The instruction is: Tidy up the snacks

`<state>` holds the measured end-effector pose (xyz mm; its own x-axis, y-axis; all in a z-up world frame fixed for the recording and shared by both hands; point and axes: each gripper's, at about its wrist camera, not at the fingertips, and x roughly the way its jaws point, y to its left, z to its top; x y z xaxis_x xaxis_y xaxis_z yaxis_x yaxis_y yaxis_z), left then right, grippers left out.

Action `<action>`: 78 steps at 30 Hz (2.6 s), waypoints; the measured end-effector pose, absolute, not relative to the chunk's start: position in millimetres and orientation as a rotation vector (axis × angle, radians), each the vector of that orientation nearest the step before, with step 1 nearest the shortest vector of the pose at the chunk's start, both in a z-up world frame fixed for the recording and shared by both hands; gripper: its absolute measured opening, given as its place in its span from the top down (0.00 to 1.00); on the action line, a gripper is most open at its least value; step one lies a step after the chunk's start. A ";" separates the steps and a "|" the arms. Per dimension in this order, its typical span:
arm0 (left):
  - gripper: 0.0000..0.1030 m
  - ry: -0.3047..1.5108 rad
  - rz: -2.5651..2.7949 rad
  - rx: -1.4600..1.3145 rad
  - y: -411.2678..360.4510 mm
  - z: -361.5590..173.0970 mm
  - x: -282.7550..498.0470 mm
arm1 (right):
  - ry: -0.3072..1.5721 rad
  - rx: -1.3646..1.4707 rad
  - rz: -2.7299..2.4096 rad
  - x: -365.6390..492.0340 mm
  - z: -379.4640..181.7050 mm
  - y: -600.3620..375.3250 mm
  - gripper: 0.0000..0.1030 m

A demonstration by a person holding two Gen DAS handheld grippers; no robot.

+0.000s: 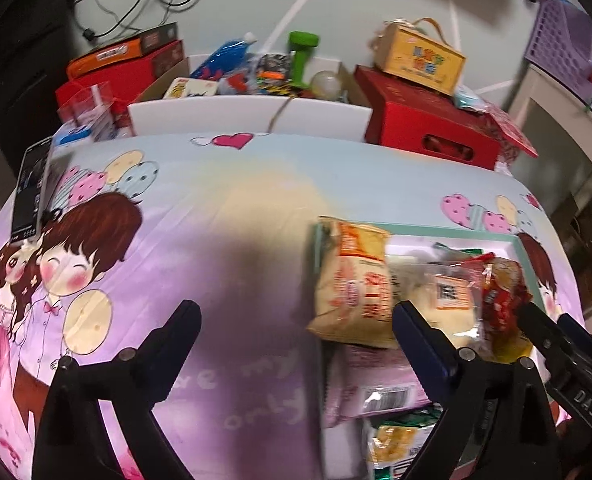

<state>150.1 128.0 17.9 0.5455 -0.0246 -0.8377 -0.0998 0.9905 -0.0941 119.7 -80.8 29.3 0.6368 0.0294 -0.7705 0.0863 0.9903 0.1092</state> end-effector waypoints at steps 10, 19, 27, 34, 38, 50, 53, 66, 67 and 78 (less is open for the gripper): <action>0.06 0.998 0.066 -0.155 134.9 12.1 151.1 | 0.882 0.117 -0.023 120.2 28.5 -73.0 0.00; 0.06 1.003 0.058 -0.122 136.2 12.7 146.7 | 0.871 0.086 -0.014 113.2 32.2 -63.5 0.00; 0.06 0.956 0.070 -0.103 138.5 23.6 130.3 | 0.863 0.063 -0.006 102.4 35.0 -56.9 0.00; 0.06 0.948 0.069 -0.091 141.1 24.2 103.9 | 0.862 0.037 0.003 80.1 31.2 -50.2 0.00; 0.06 0.971 0.063 -0.087 143.9 18.2 84.9 | 0.873 0.030 0.004 65.2 25.6 -49.7 0.00; 0.06 0.988 0.064 -0.037 139.4 9.2 35.8 | 0.891 0.016 0.001 18.9 9.9 -43.1 0.00; 0.06 0.989 0.059 -0.041 140.5 8.3 25.8 | 0.886 0.005 -0.002 8.4 8.2 -40.5 0.00; 0.06 0.987 0.107 -0.006 145.6 8.2 -1.2 | 0.798 -0.012 -0.034 -22.9 16.9 -38.4 0.00; 0.06 0.985 0.122 -0.006 147.0 9.4 -2.6 | 0.794 -0.011 -0.036 -23.9 17.7 -38.9 0.00; 0.06 0.972 0.143 -0.073 162.5 13.6 -10.8 | 0.790 -0.007 -0.039 -25.7 18.4 -38.3 0.00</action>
<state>-10.8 162.5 13.6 0.5548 0.0887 -0.8272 -0.1540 0.9881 0.0026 -25.7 -38.3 18.4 0.7032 -0.0374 -0.7100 0.0319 0.9993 -0.0210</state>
